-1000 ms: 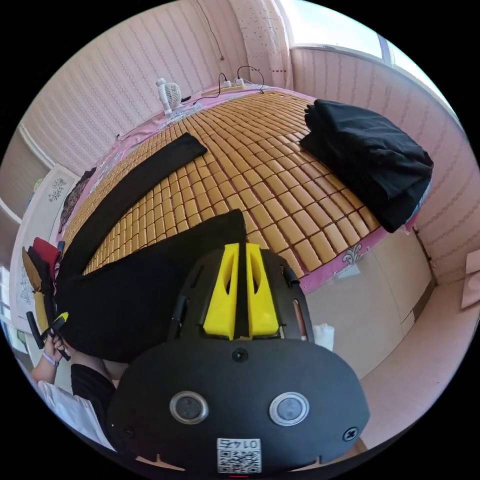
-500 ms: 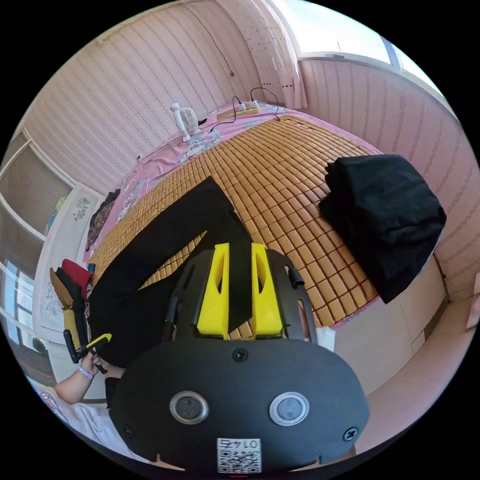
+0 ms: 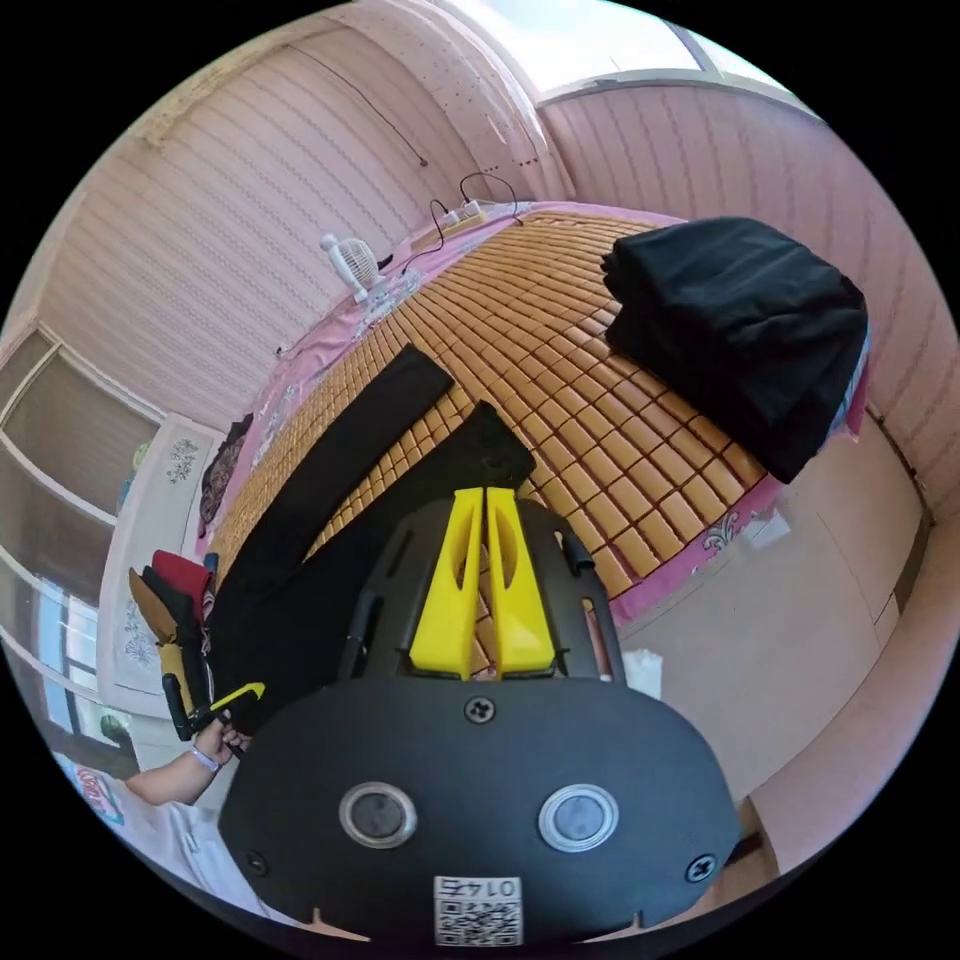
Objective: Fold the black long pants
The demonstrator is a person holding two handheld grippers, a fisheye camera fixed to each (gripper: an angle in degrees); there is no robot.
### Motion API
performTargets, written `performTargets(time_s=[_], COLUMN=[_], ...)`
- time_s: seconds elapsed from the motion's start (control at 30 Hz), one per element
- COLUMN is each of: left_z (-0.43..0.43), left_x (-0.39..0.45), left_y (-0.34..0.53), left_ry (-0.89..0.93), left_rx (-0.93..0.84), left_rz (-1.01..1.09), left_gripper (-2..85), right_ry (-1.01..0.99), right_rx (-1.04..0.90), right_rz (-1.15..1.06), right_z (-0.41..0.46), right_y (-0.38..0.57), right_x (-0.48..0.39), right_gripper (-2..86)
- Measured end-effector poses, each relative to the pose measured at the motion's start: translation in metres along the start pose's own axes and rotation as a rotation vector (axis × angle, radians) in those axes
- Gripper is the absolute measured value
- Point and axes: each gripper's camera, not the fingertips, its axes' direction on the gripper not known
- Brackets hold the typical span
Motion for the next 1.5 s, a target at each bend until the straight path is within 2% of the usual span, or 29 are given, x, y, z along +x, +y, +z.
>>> performTargets(time_s=[0.1, 0.17, 0.23, 0.33, 0.47, 0.57, 0.77, 1.03, 1.17, 1.23, 1.3, 1.37, 1.5], left_z=[0.004, 0.007, 0.006, -0.012, -0.044, -0.064, -0.074, -0.065, -0.044, -0.046, -0.056, -0.070, -0.062], left_x=[-0.004, -0.011, -0.017, -0.035, -0.093, -0.141, -0.210, -0.241, -0.246, -0.246, -0.246, -0.246, -0.256], left_y=[0.008, 0.015, 0.020, 0.040, 0.093, 0.149, 0.247, 0.239, 0.219, 0.219, 0.231, 0.265, 0.292], left_ry=[0.017, 0.050, 0.093, 0.142, 0.145, 0.104, 0.046, 0.028, -0.078, -0.126, -0.137, -0.144, -0.140], left_rx=[0.014, 0.023, 0.017, 0.134, 0.320, 0.447, 0.559, 0.569, 0.380, 0.344, 0.395, 0.571, 0.491], left_rz=[-0.004, -0.039, -0.063, -0.142, -0.404, -0.625, -0.992, -0.972, -0.932, -0.875, -0.877, -0.936, -0.978], left_gripper=[-1.0, -1.0, -0.9, -0.8, 0.3, 4.8, 8.5, 10.9, 5.1, 2.2, 0.3, -0.6, -0.8], right_ry=[0.139, 0.126, 0.100, 0.117, 0.049, -0.018, -0.019, -0.005, 0.004, 0.028, 0.136, 0.297, 0.246], right_rx=[-0.060, -0.087, -0.030, 0.001, -0.003, -0.036, -0.077, -0.132, -0.140, -0.132, -0.099, -0.015, -0.063], right_rz=[0.067, 0.165, 0.216, 0.265, 0.335, 0.348, 0.308, 0.233, 0.209, 0.176, 0.126, 0.073, 0.054], right_z=[-0.010, -0.010, -0.021, -0.024, -0.015, -0.009, -0.010, -0.016, -0.019, -0.025, -0.035, -0.046, -0.034], right_y=[0.024, 0.038, 0.055, 0.073, 0.092, 0.100, 0.099, 0.101, 0.104, 0.105, 0.107, 0.112, 0.117], right_x=[0.029, 0.055, 0.070, 0.080, 0.093, 0.095, 0.083, 0.050, 0.038, 0.030, 0.021, 0.009, 0.007], right_gripper=[1.9, 3.0, 5.2, 8.6, 10.8, 10.6, 10.2, 9.5, 8.8, 8.2, 7.9, 7.9, 8.7])
